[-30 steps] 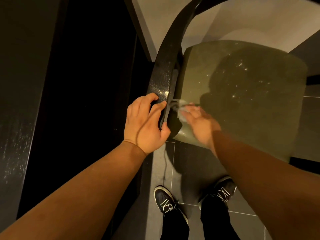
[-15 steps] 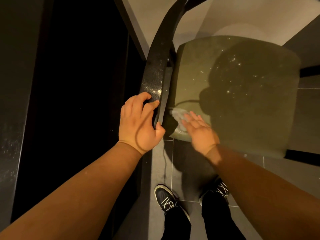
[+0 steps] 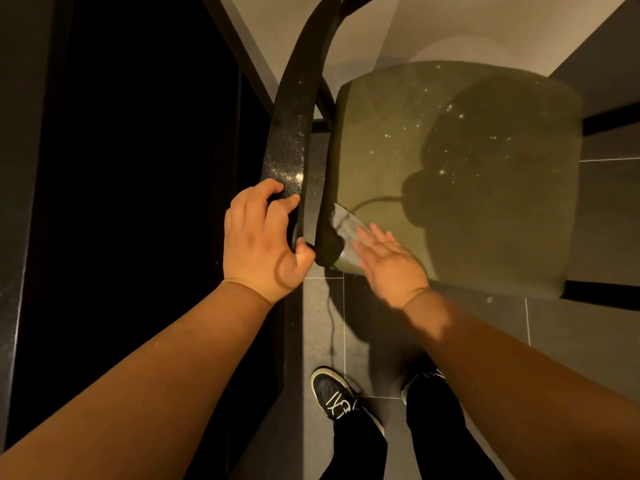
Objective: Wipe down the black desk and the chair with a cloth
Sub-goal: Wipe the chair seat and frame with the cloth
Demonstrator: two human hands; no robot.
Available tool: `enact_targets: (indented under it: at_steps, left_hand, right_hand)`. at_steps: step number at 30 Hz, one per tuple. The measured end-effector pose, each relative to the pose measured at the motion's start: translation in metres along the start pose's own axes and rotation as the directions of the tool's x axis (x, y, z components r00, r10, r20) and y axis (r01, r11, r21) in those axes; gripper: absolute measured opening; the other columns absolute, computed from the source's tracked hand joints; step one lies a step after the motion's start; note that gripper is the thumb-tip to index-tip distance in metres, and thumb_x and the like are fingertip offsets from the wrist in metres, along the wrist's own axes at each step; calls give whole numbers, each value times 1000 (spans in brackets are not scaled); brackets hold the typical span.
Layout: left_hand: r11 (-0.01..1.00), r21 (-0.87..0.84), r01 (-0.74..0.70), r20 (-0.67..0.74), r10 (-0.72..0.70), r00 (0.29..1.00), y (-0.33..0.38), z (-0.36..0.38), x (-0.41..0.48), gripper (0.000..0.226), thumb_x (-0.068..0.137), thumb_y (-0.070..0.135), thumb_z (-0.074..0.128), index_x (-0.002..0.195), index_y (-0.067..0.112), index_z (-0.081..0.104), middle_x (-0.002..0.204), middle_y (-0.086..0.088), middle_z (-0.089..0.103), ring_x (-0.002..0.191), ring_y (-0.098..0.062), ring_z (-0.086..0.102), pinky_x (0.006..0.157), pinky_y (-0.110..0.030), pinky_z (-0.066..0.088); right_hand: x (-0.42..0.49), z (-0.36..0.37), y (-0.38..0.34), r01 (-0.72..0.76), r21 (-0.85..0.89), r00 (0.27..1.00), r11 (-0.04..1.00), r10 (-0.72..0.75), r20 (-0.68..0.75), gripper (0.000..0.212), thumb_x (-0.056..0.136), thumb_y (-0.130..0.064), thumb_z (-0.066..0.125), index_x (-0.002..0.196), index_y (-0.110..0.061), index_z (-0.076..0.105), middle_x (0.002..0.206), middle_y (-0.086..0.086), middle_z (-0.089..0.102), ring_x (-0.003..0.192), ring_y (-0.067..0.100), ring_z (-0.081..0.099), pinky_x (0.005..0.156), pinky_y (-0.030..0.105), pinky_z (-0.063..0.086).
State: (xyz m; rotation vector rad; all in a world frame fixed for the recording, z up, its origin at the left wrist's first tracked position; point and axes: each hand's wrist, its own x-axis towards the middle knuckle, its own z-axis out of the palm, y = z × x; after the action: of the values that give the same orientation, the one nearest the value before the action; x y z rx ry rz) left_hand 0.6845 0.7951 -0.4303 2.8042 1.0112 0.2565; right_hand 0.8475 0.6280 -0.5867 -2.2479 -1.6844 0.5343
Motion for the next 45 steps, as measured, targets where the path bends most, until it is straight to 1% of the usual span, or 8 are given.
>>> enact_targets:
  at_steps: [7, 12, 15, 19, 23, 29, 37, 45]
  left_hand:
    - [1000, 19, 5, 4, -5, 1000, 2, -2, 0, 61, 77, 33, 64, 130, 3, 60, 138, -20, 52, 128, -42, 49, 104, -47, 39]
    - [999, 28, -26, -30, 27, 999, 0, -1, -2, 60, 78, 31, 64, 130, 2, 59, 137, -22, 53, 127, -43, 51, 104, -48, 39]
    - [999, 17, -37, -34, 38, 999, 0, 0, -1, 59, 79, 30, 64, 130, 2, 58, 138, -22, 52, 127, -43, 49, 104, -48, 40]
    - [1000, -5, -23, -40, 23, 999, 1, 1, -1, 60, 75, 29, 67, 129, 2, 59, 138, -21, 51, 128, -41, 47, 106, -47, 39]
    - [1000, -4, -15, -42, 15, 999, 1, 1, -1, 60, 76, 29, 67, 129, 2, 60, 139, -21, 52, 128, -42, 48, 107, -46, 38]
    - [1000, 18, 2, -18, -1, 1000, 3, -1, -2, 62, 79, 34, 62, 131, 2, 59, 141, -20, 50, 131, -41, 45, 111, -47, 37]
    - [999, 19, -27, -33, 28, 999, 1, 0, -2, 61, 79, 32, 63, 131, 1, 57, 140, -22, 49, 129, -44, 46, 110, -47, 38]
    - [999, 1, -51, -83, 51, 995, -1, 4, -2, 59, 78, 30, 63, 128, 0, 59, 138, -24, 51, 127, -43, 46, 109, -47, 39]
  right_hand:
    - [-3, -18, 16, -283, 122, 941, 951, 300, -156, 42, 91, -21, 67, 131, -8, 67, 146, 7, 58, 150, 33, 32, 125, 46, 22]
    - [9, 11, -22, -1, 163, 995, 987, 18, -99, 40, 95, -26, 62, 130, -7, 67, 149, 11, 55, 146, 30, 41, 123, 42, 25]
    - [8, 1, 1, 25, 124, 992, 992, -10, -126, 40, 88, -23, 70, 126, -13, 71, 139, 7, 63, 134, 31, 52, 115, 42, 40]
    - [-11, -26, 41, -265, -48, 932, 963, 243, -267, 22, 84, -29, 70, 102, -18, 74, 101, 10, 63, 95, 36, 54, 85, 43, 49]
    - [-13, -24, 35, -486, -18, 846, 874, 465, -260, 29, 92, -38, 61, 106, -15, 71, 104, 14, 61, 94, 36, 55, 87, 41, 48]
    - [16, -7, -7, -360, -73, 909, 930, 332, -253, 34, 89, -42, 58, 103, -14, 68, 94, 10, 67, 85, 33, 63, 76, 41, 46]
    - [-35, -46, 72, -603, -133, 771, 787, 531, -352, 34, 92, -44, 57, 83, -11, 61, 76, 12, 66, 72, 36, 62, 68, 40, 42]
    - [9, -20, 7, -311, -178, 942, 934, 278, -189, 39, 91, -51, 49, 98, -17, 66, 83, 5, 69, 79, 29, 64, 75, 39, 43]
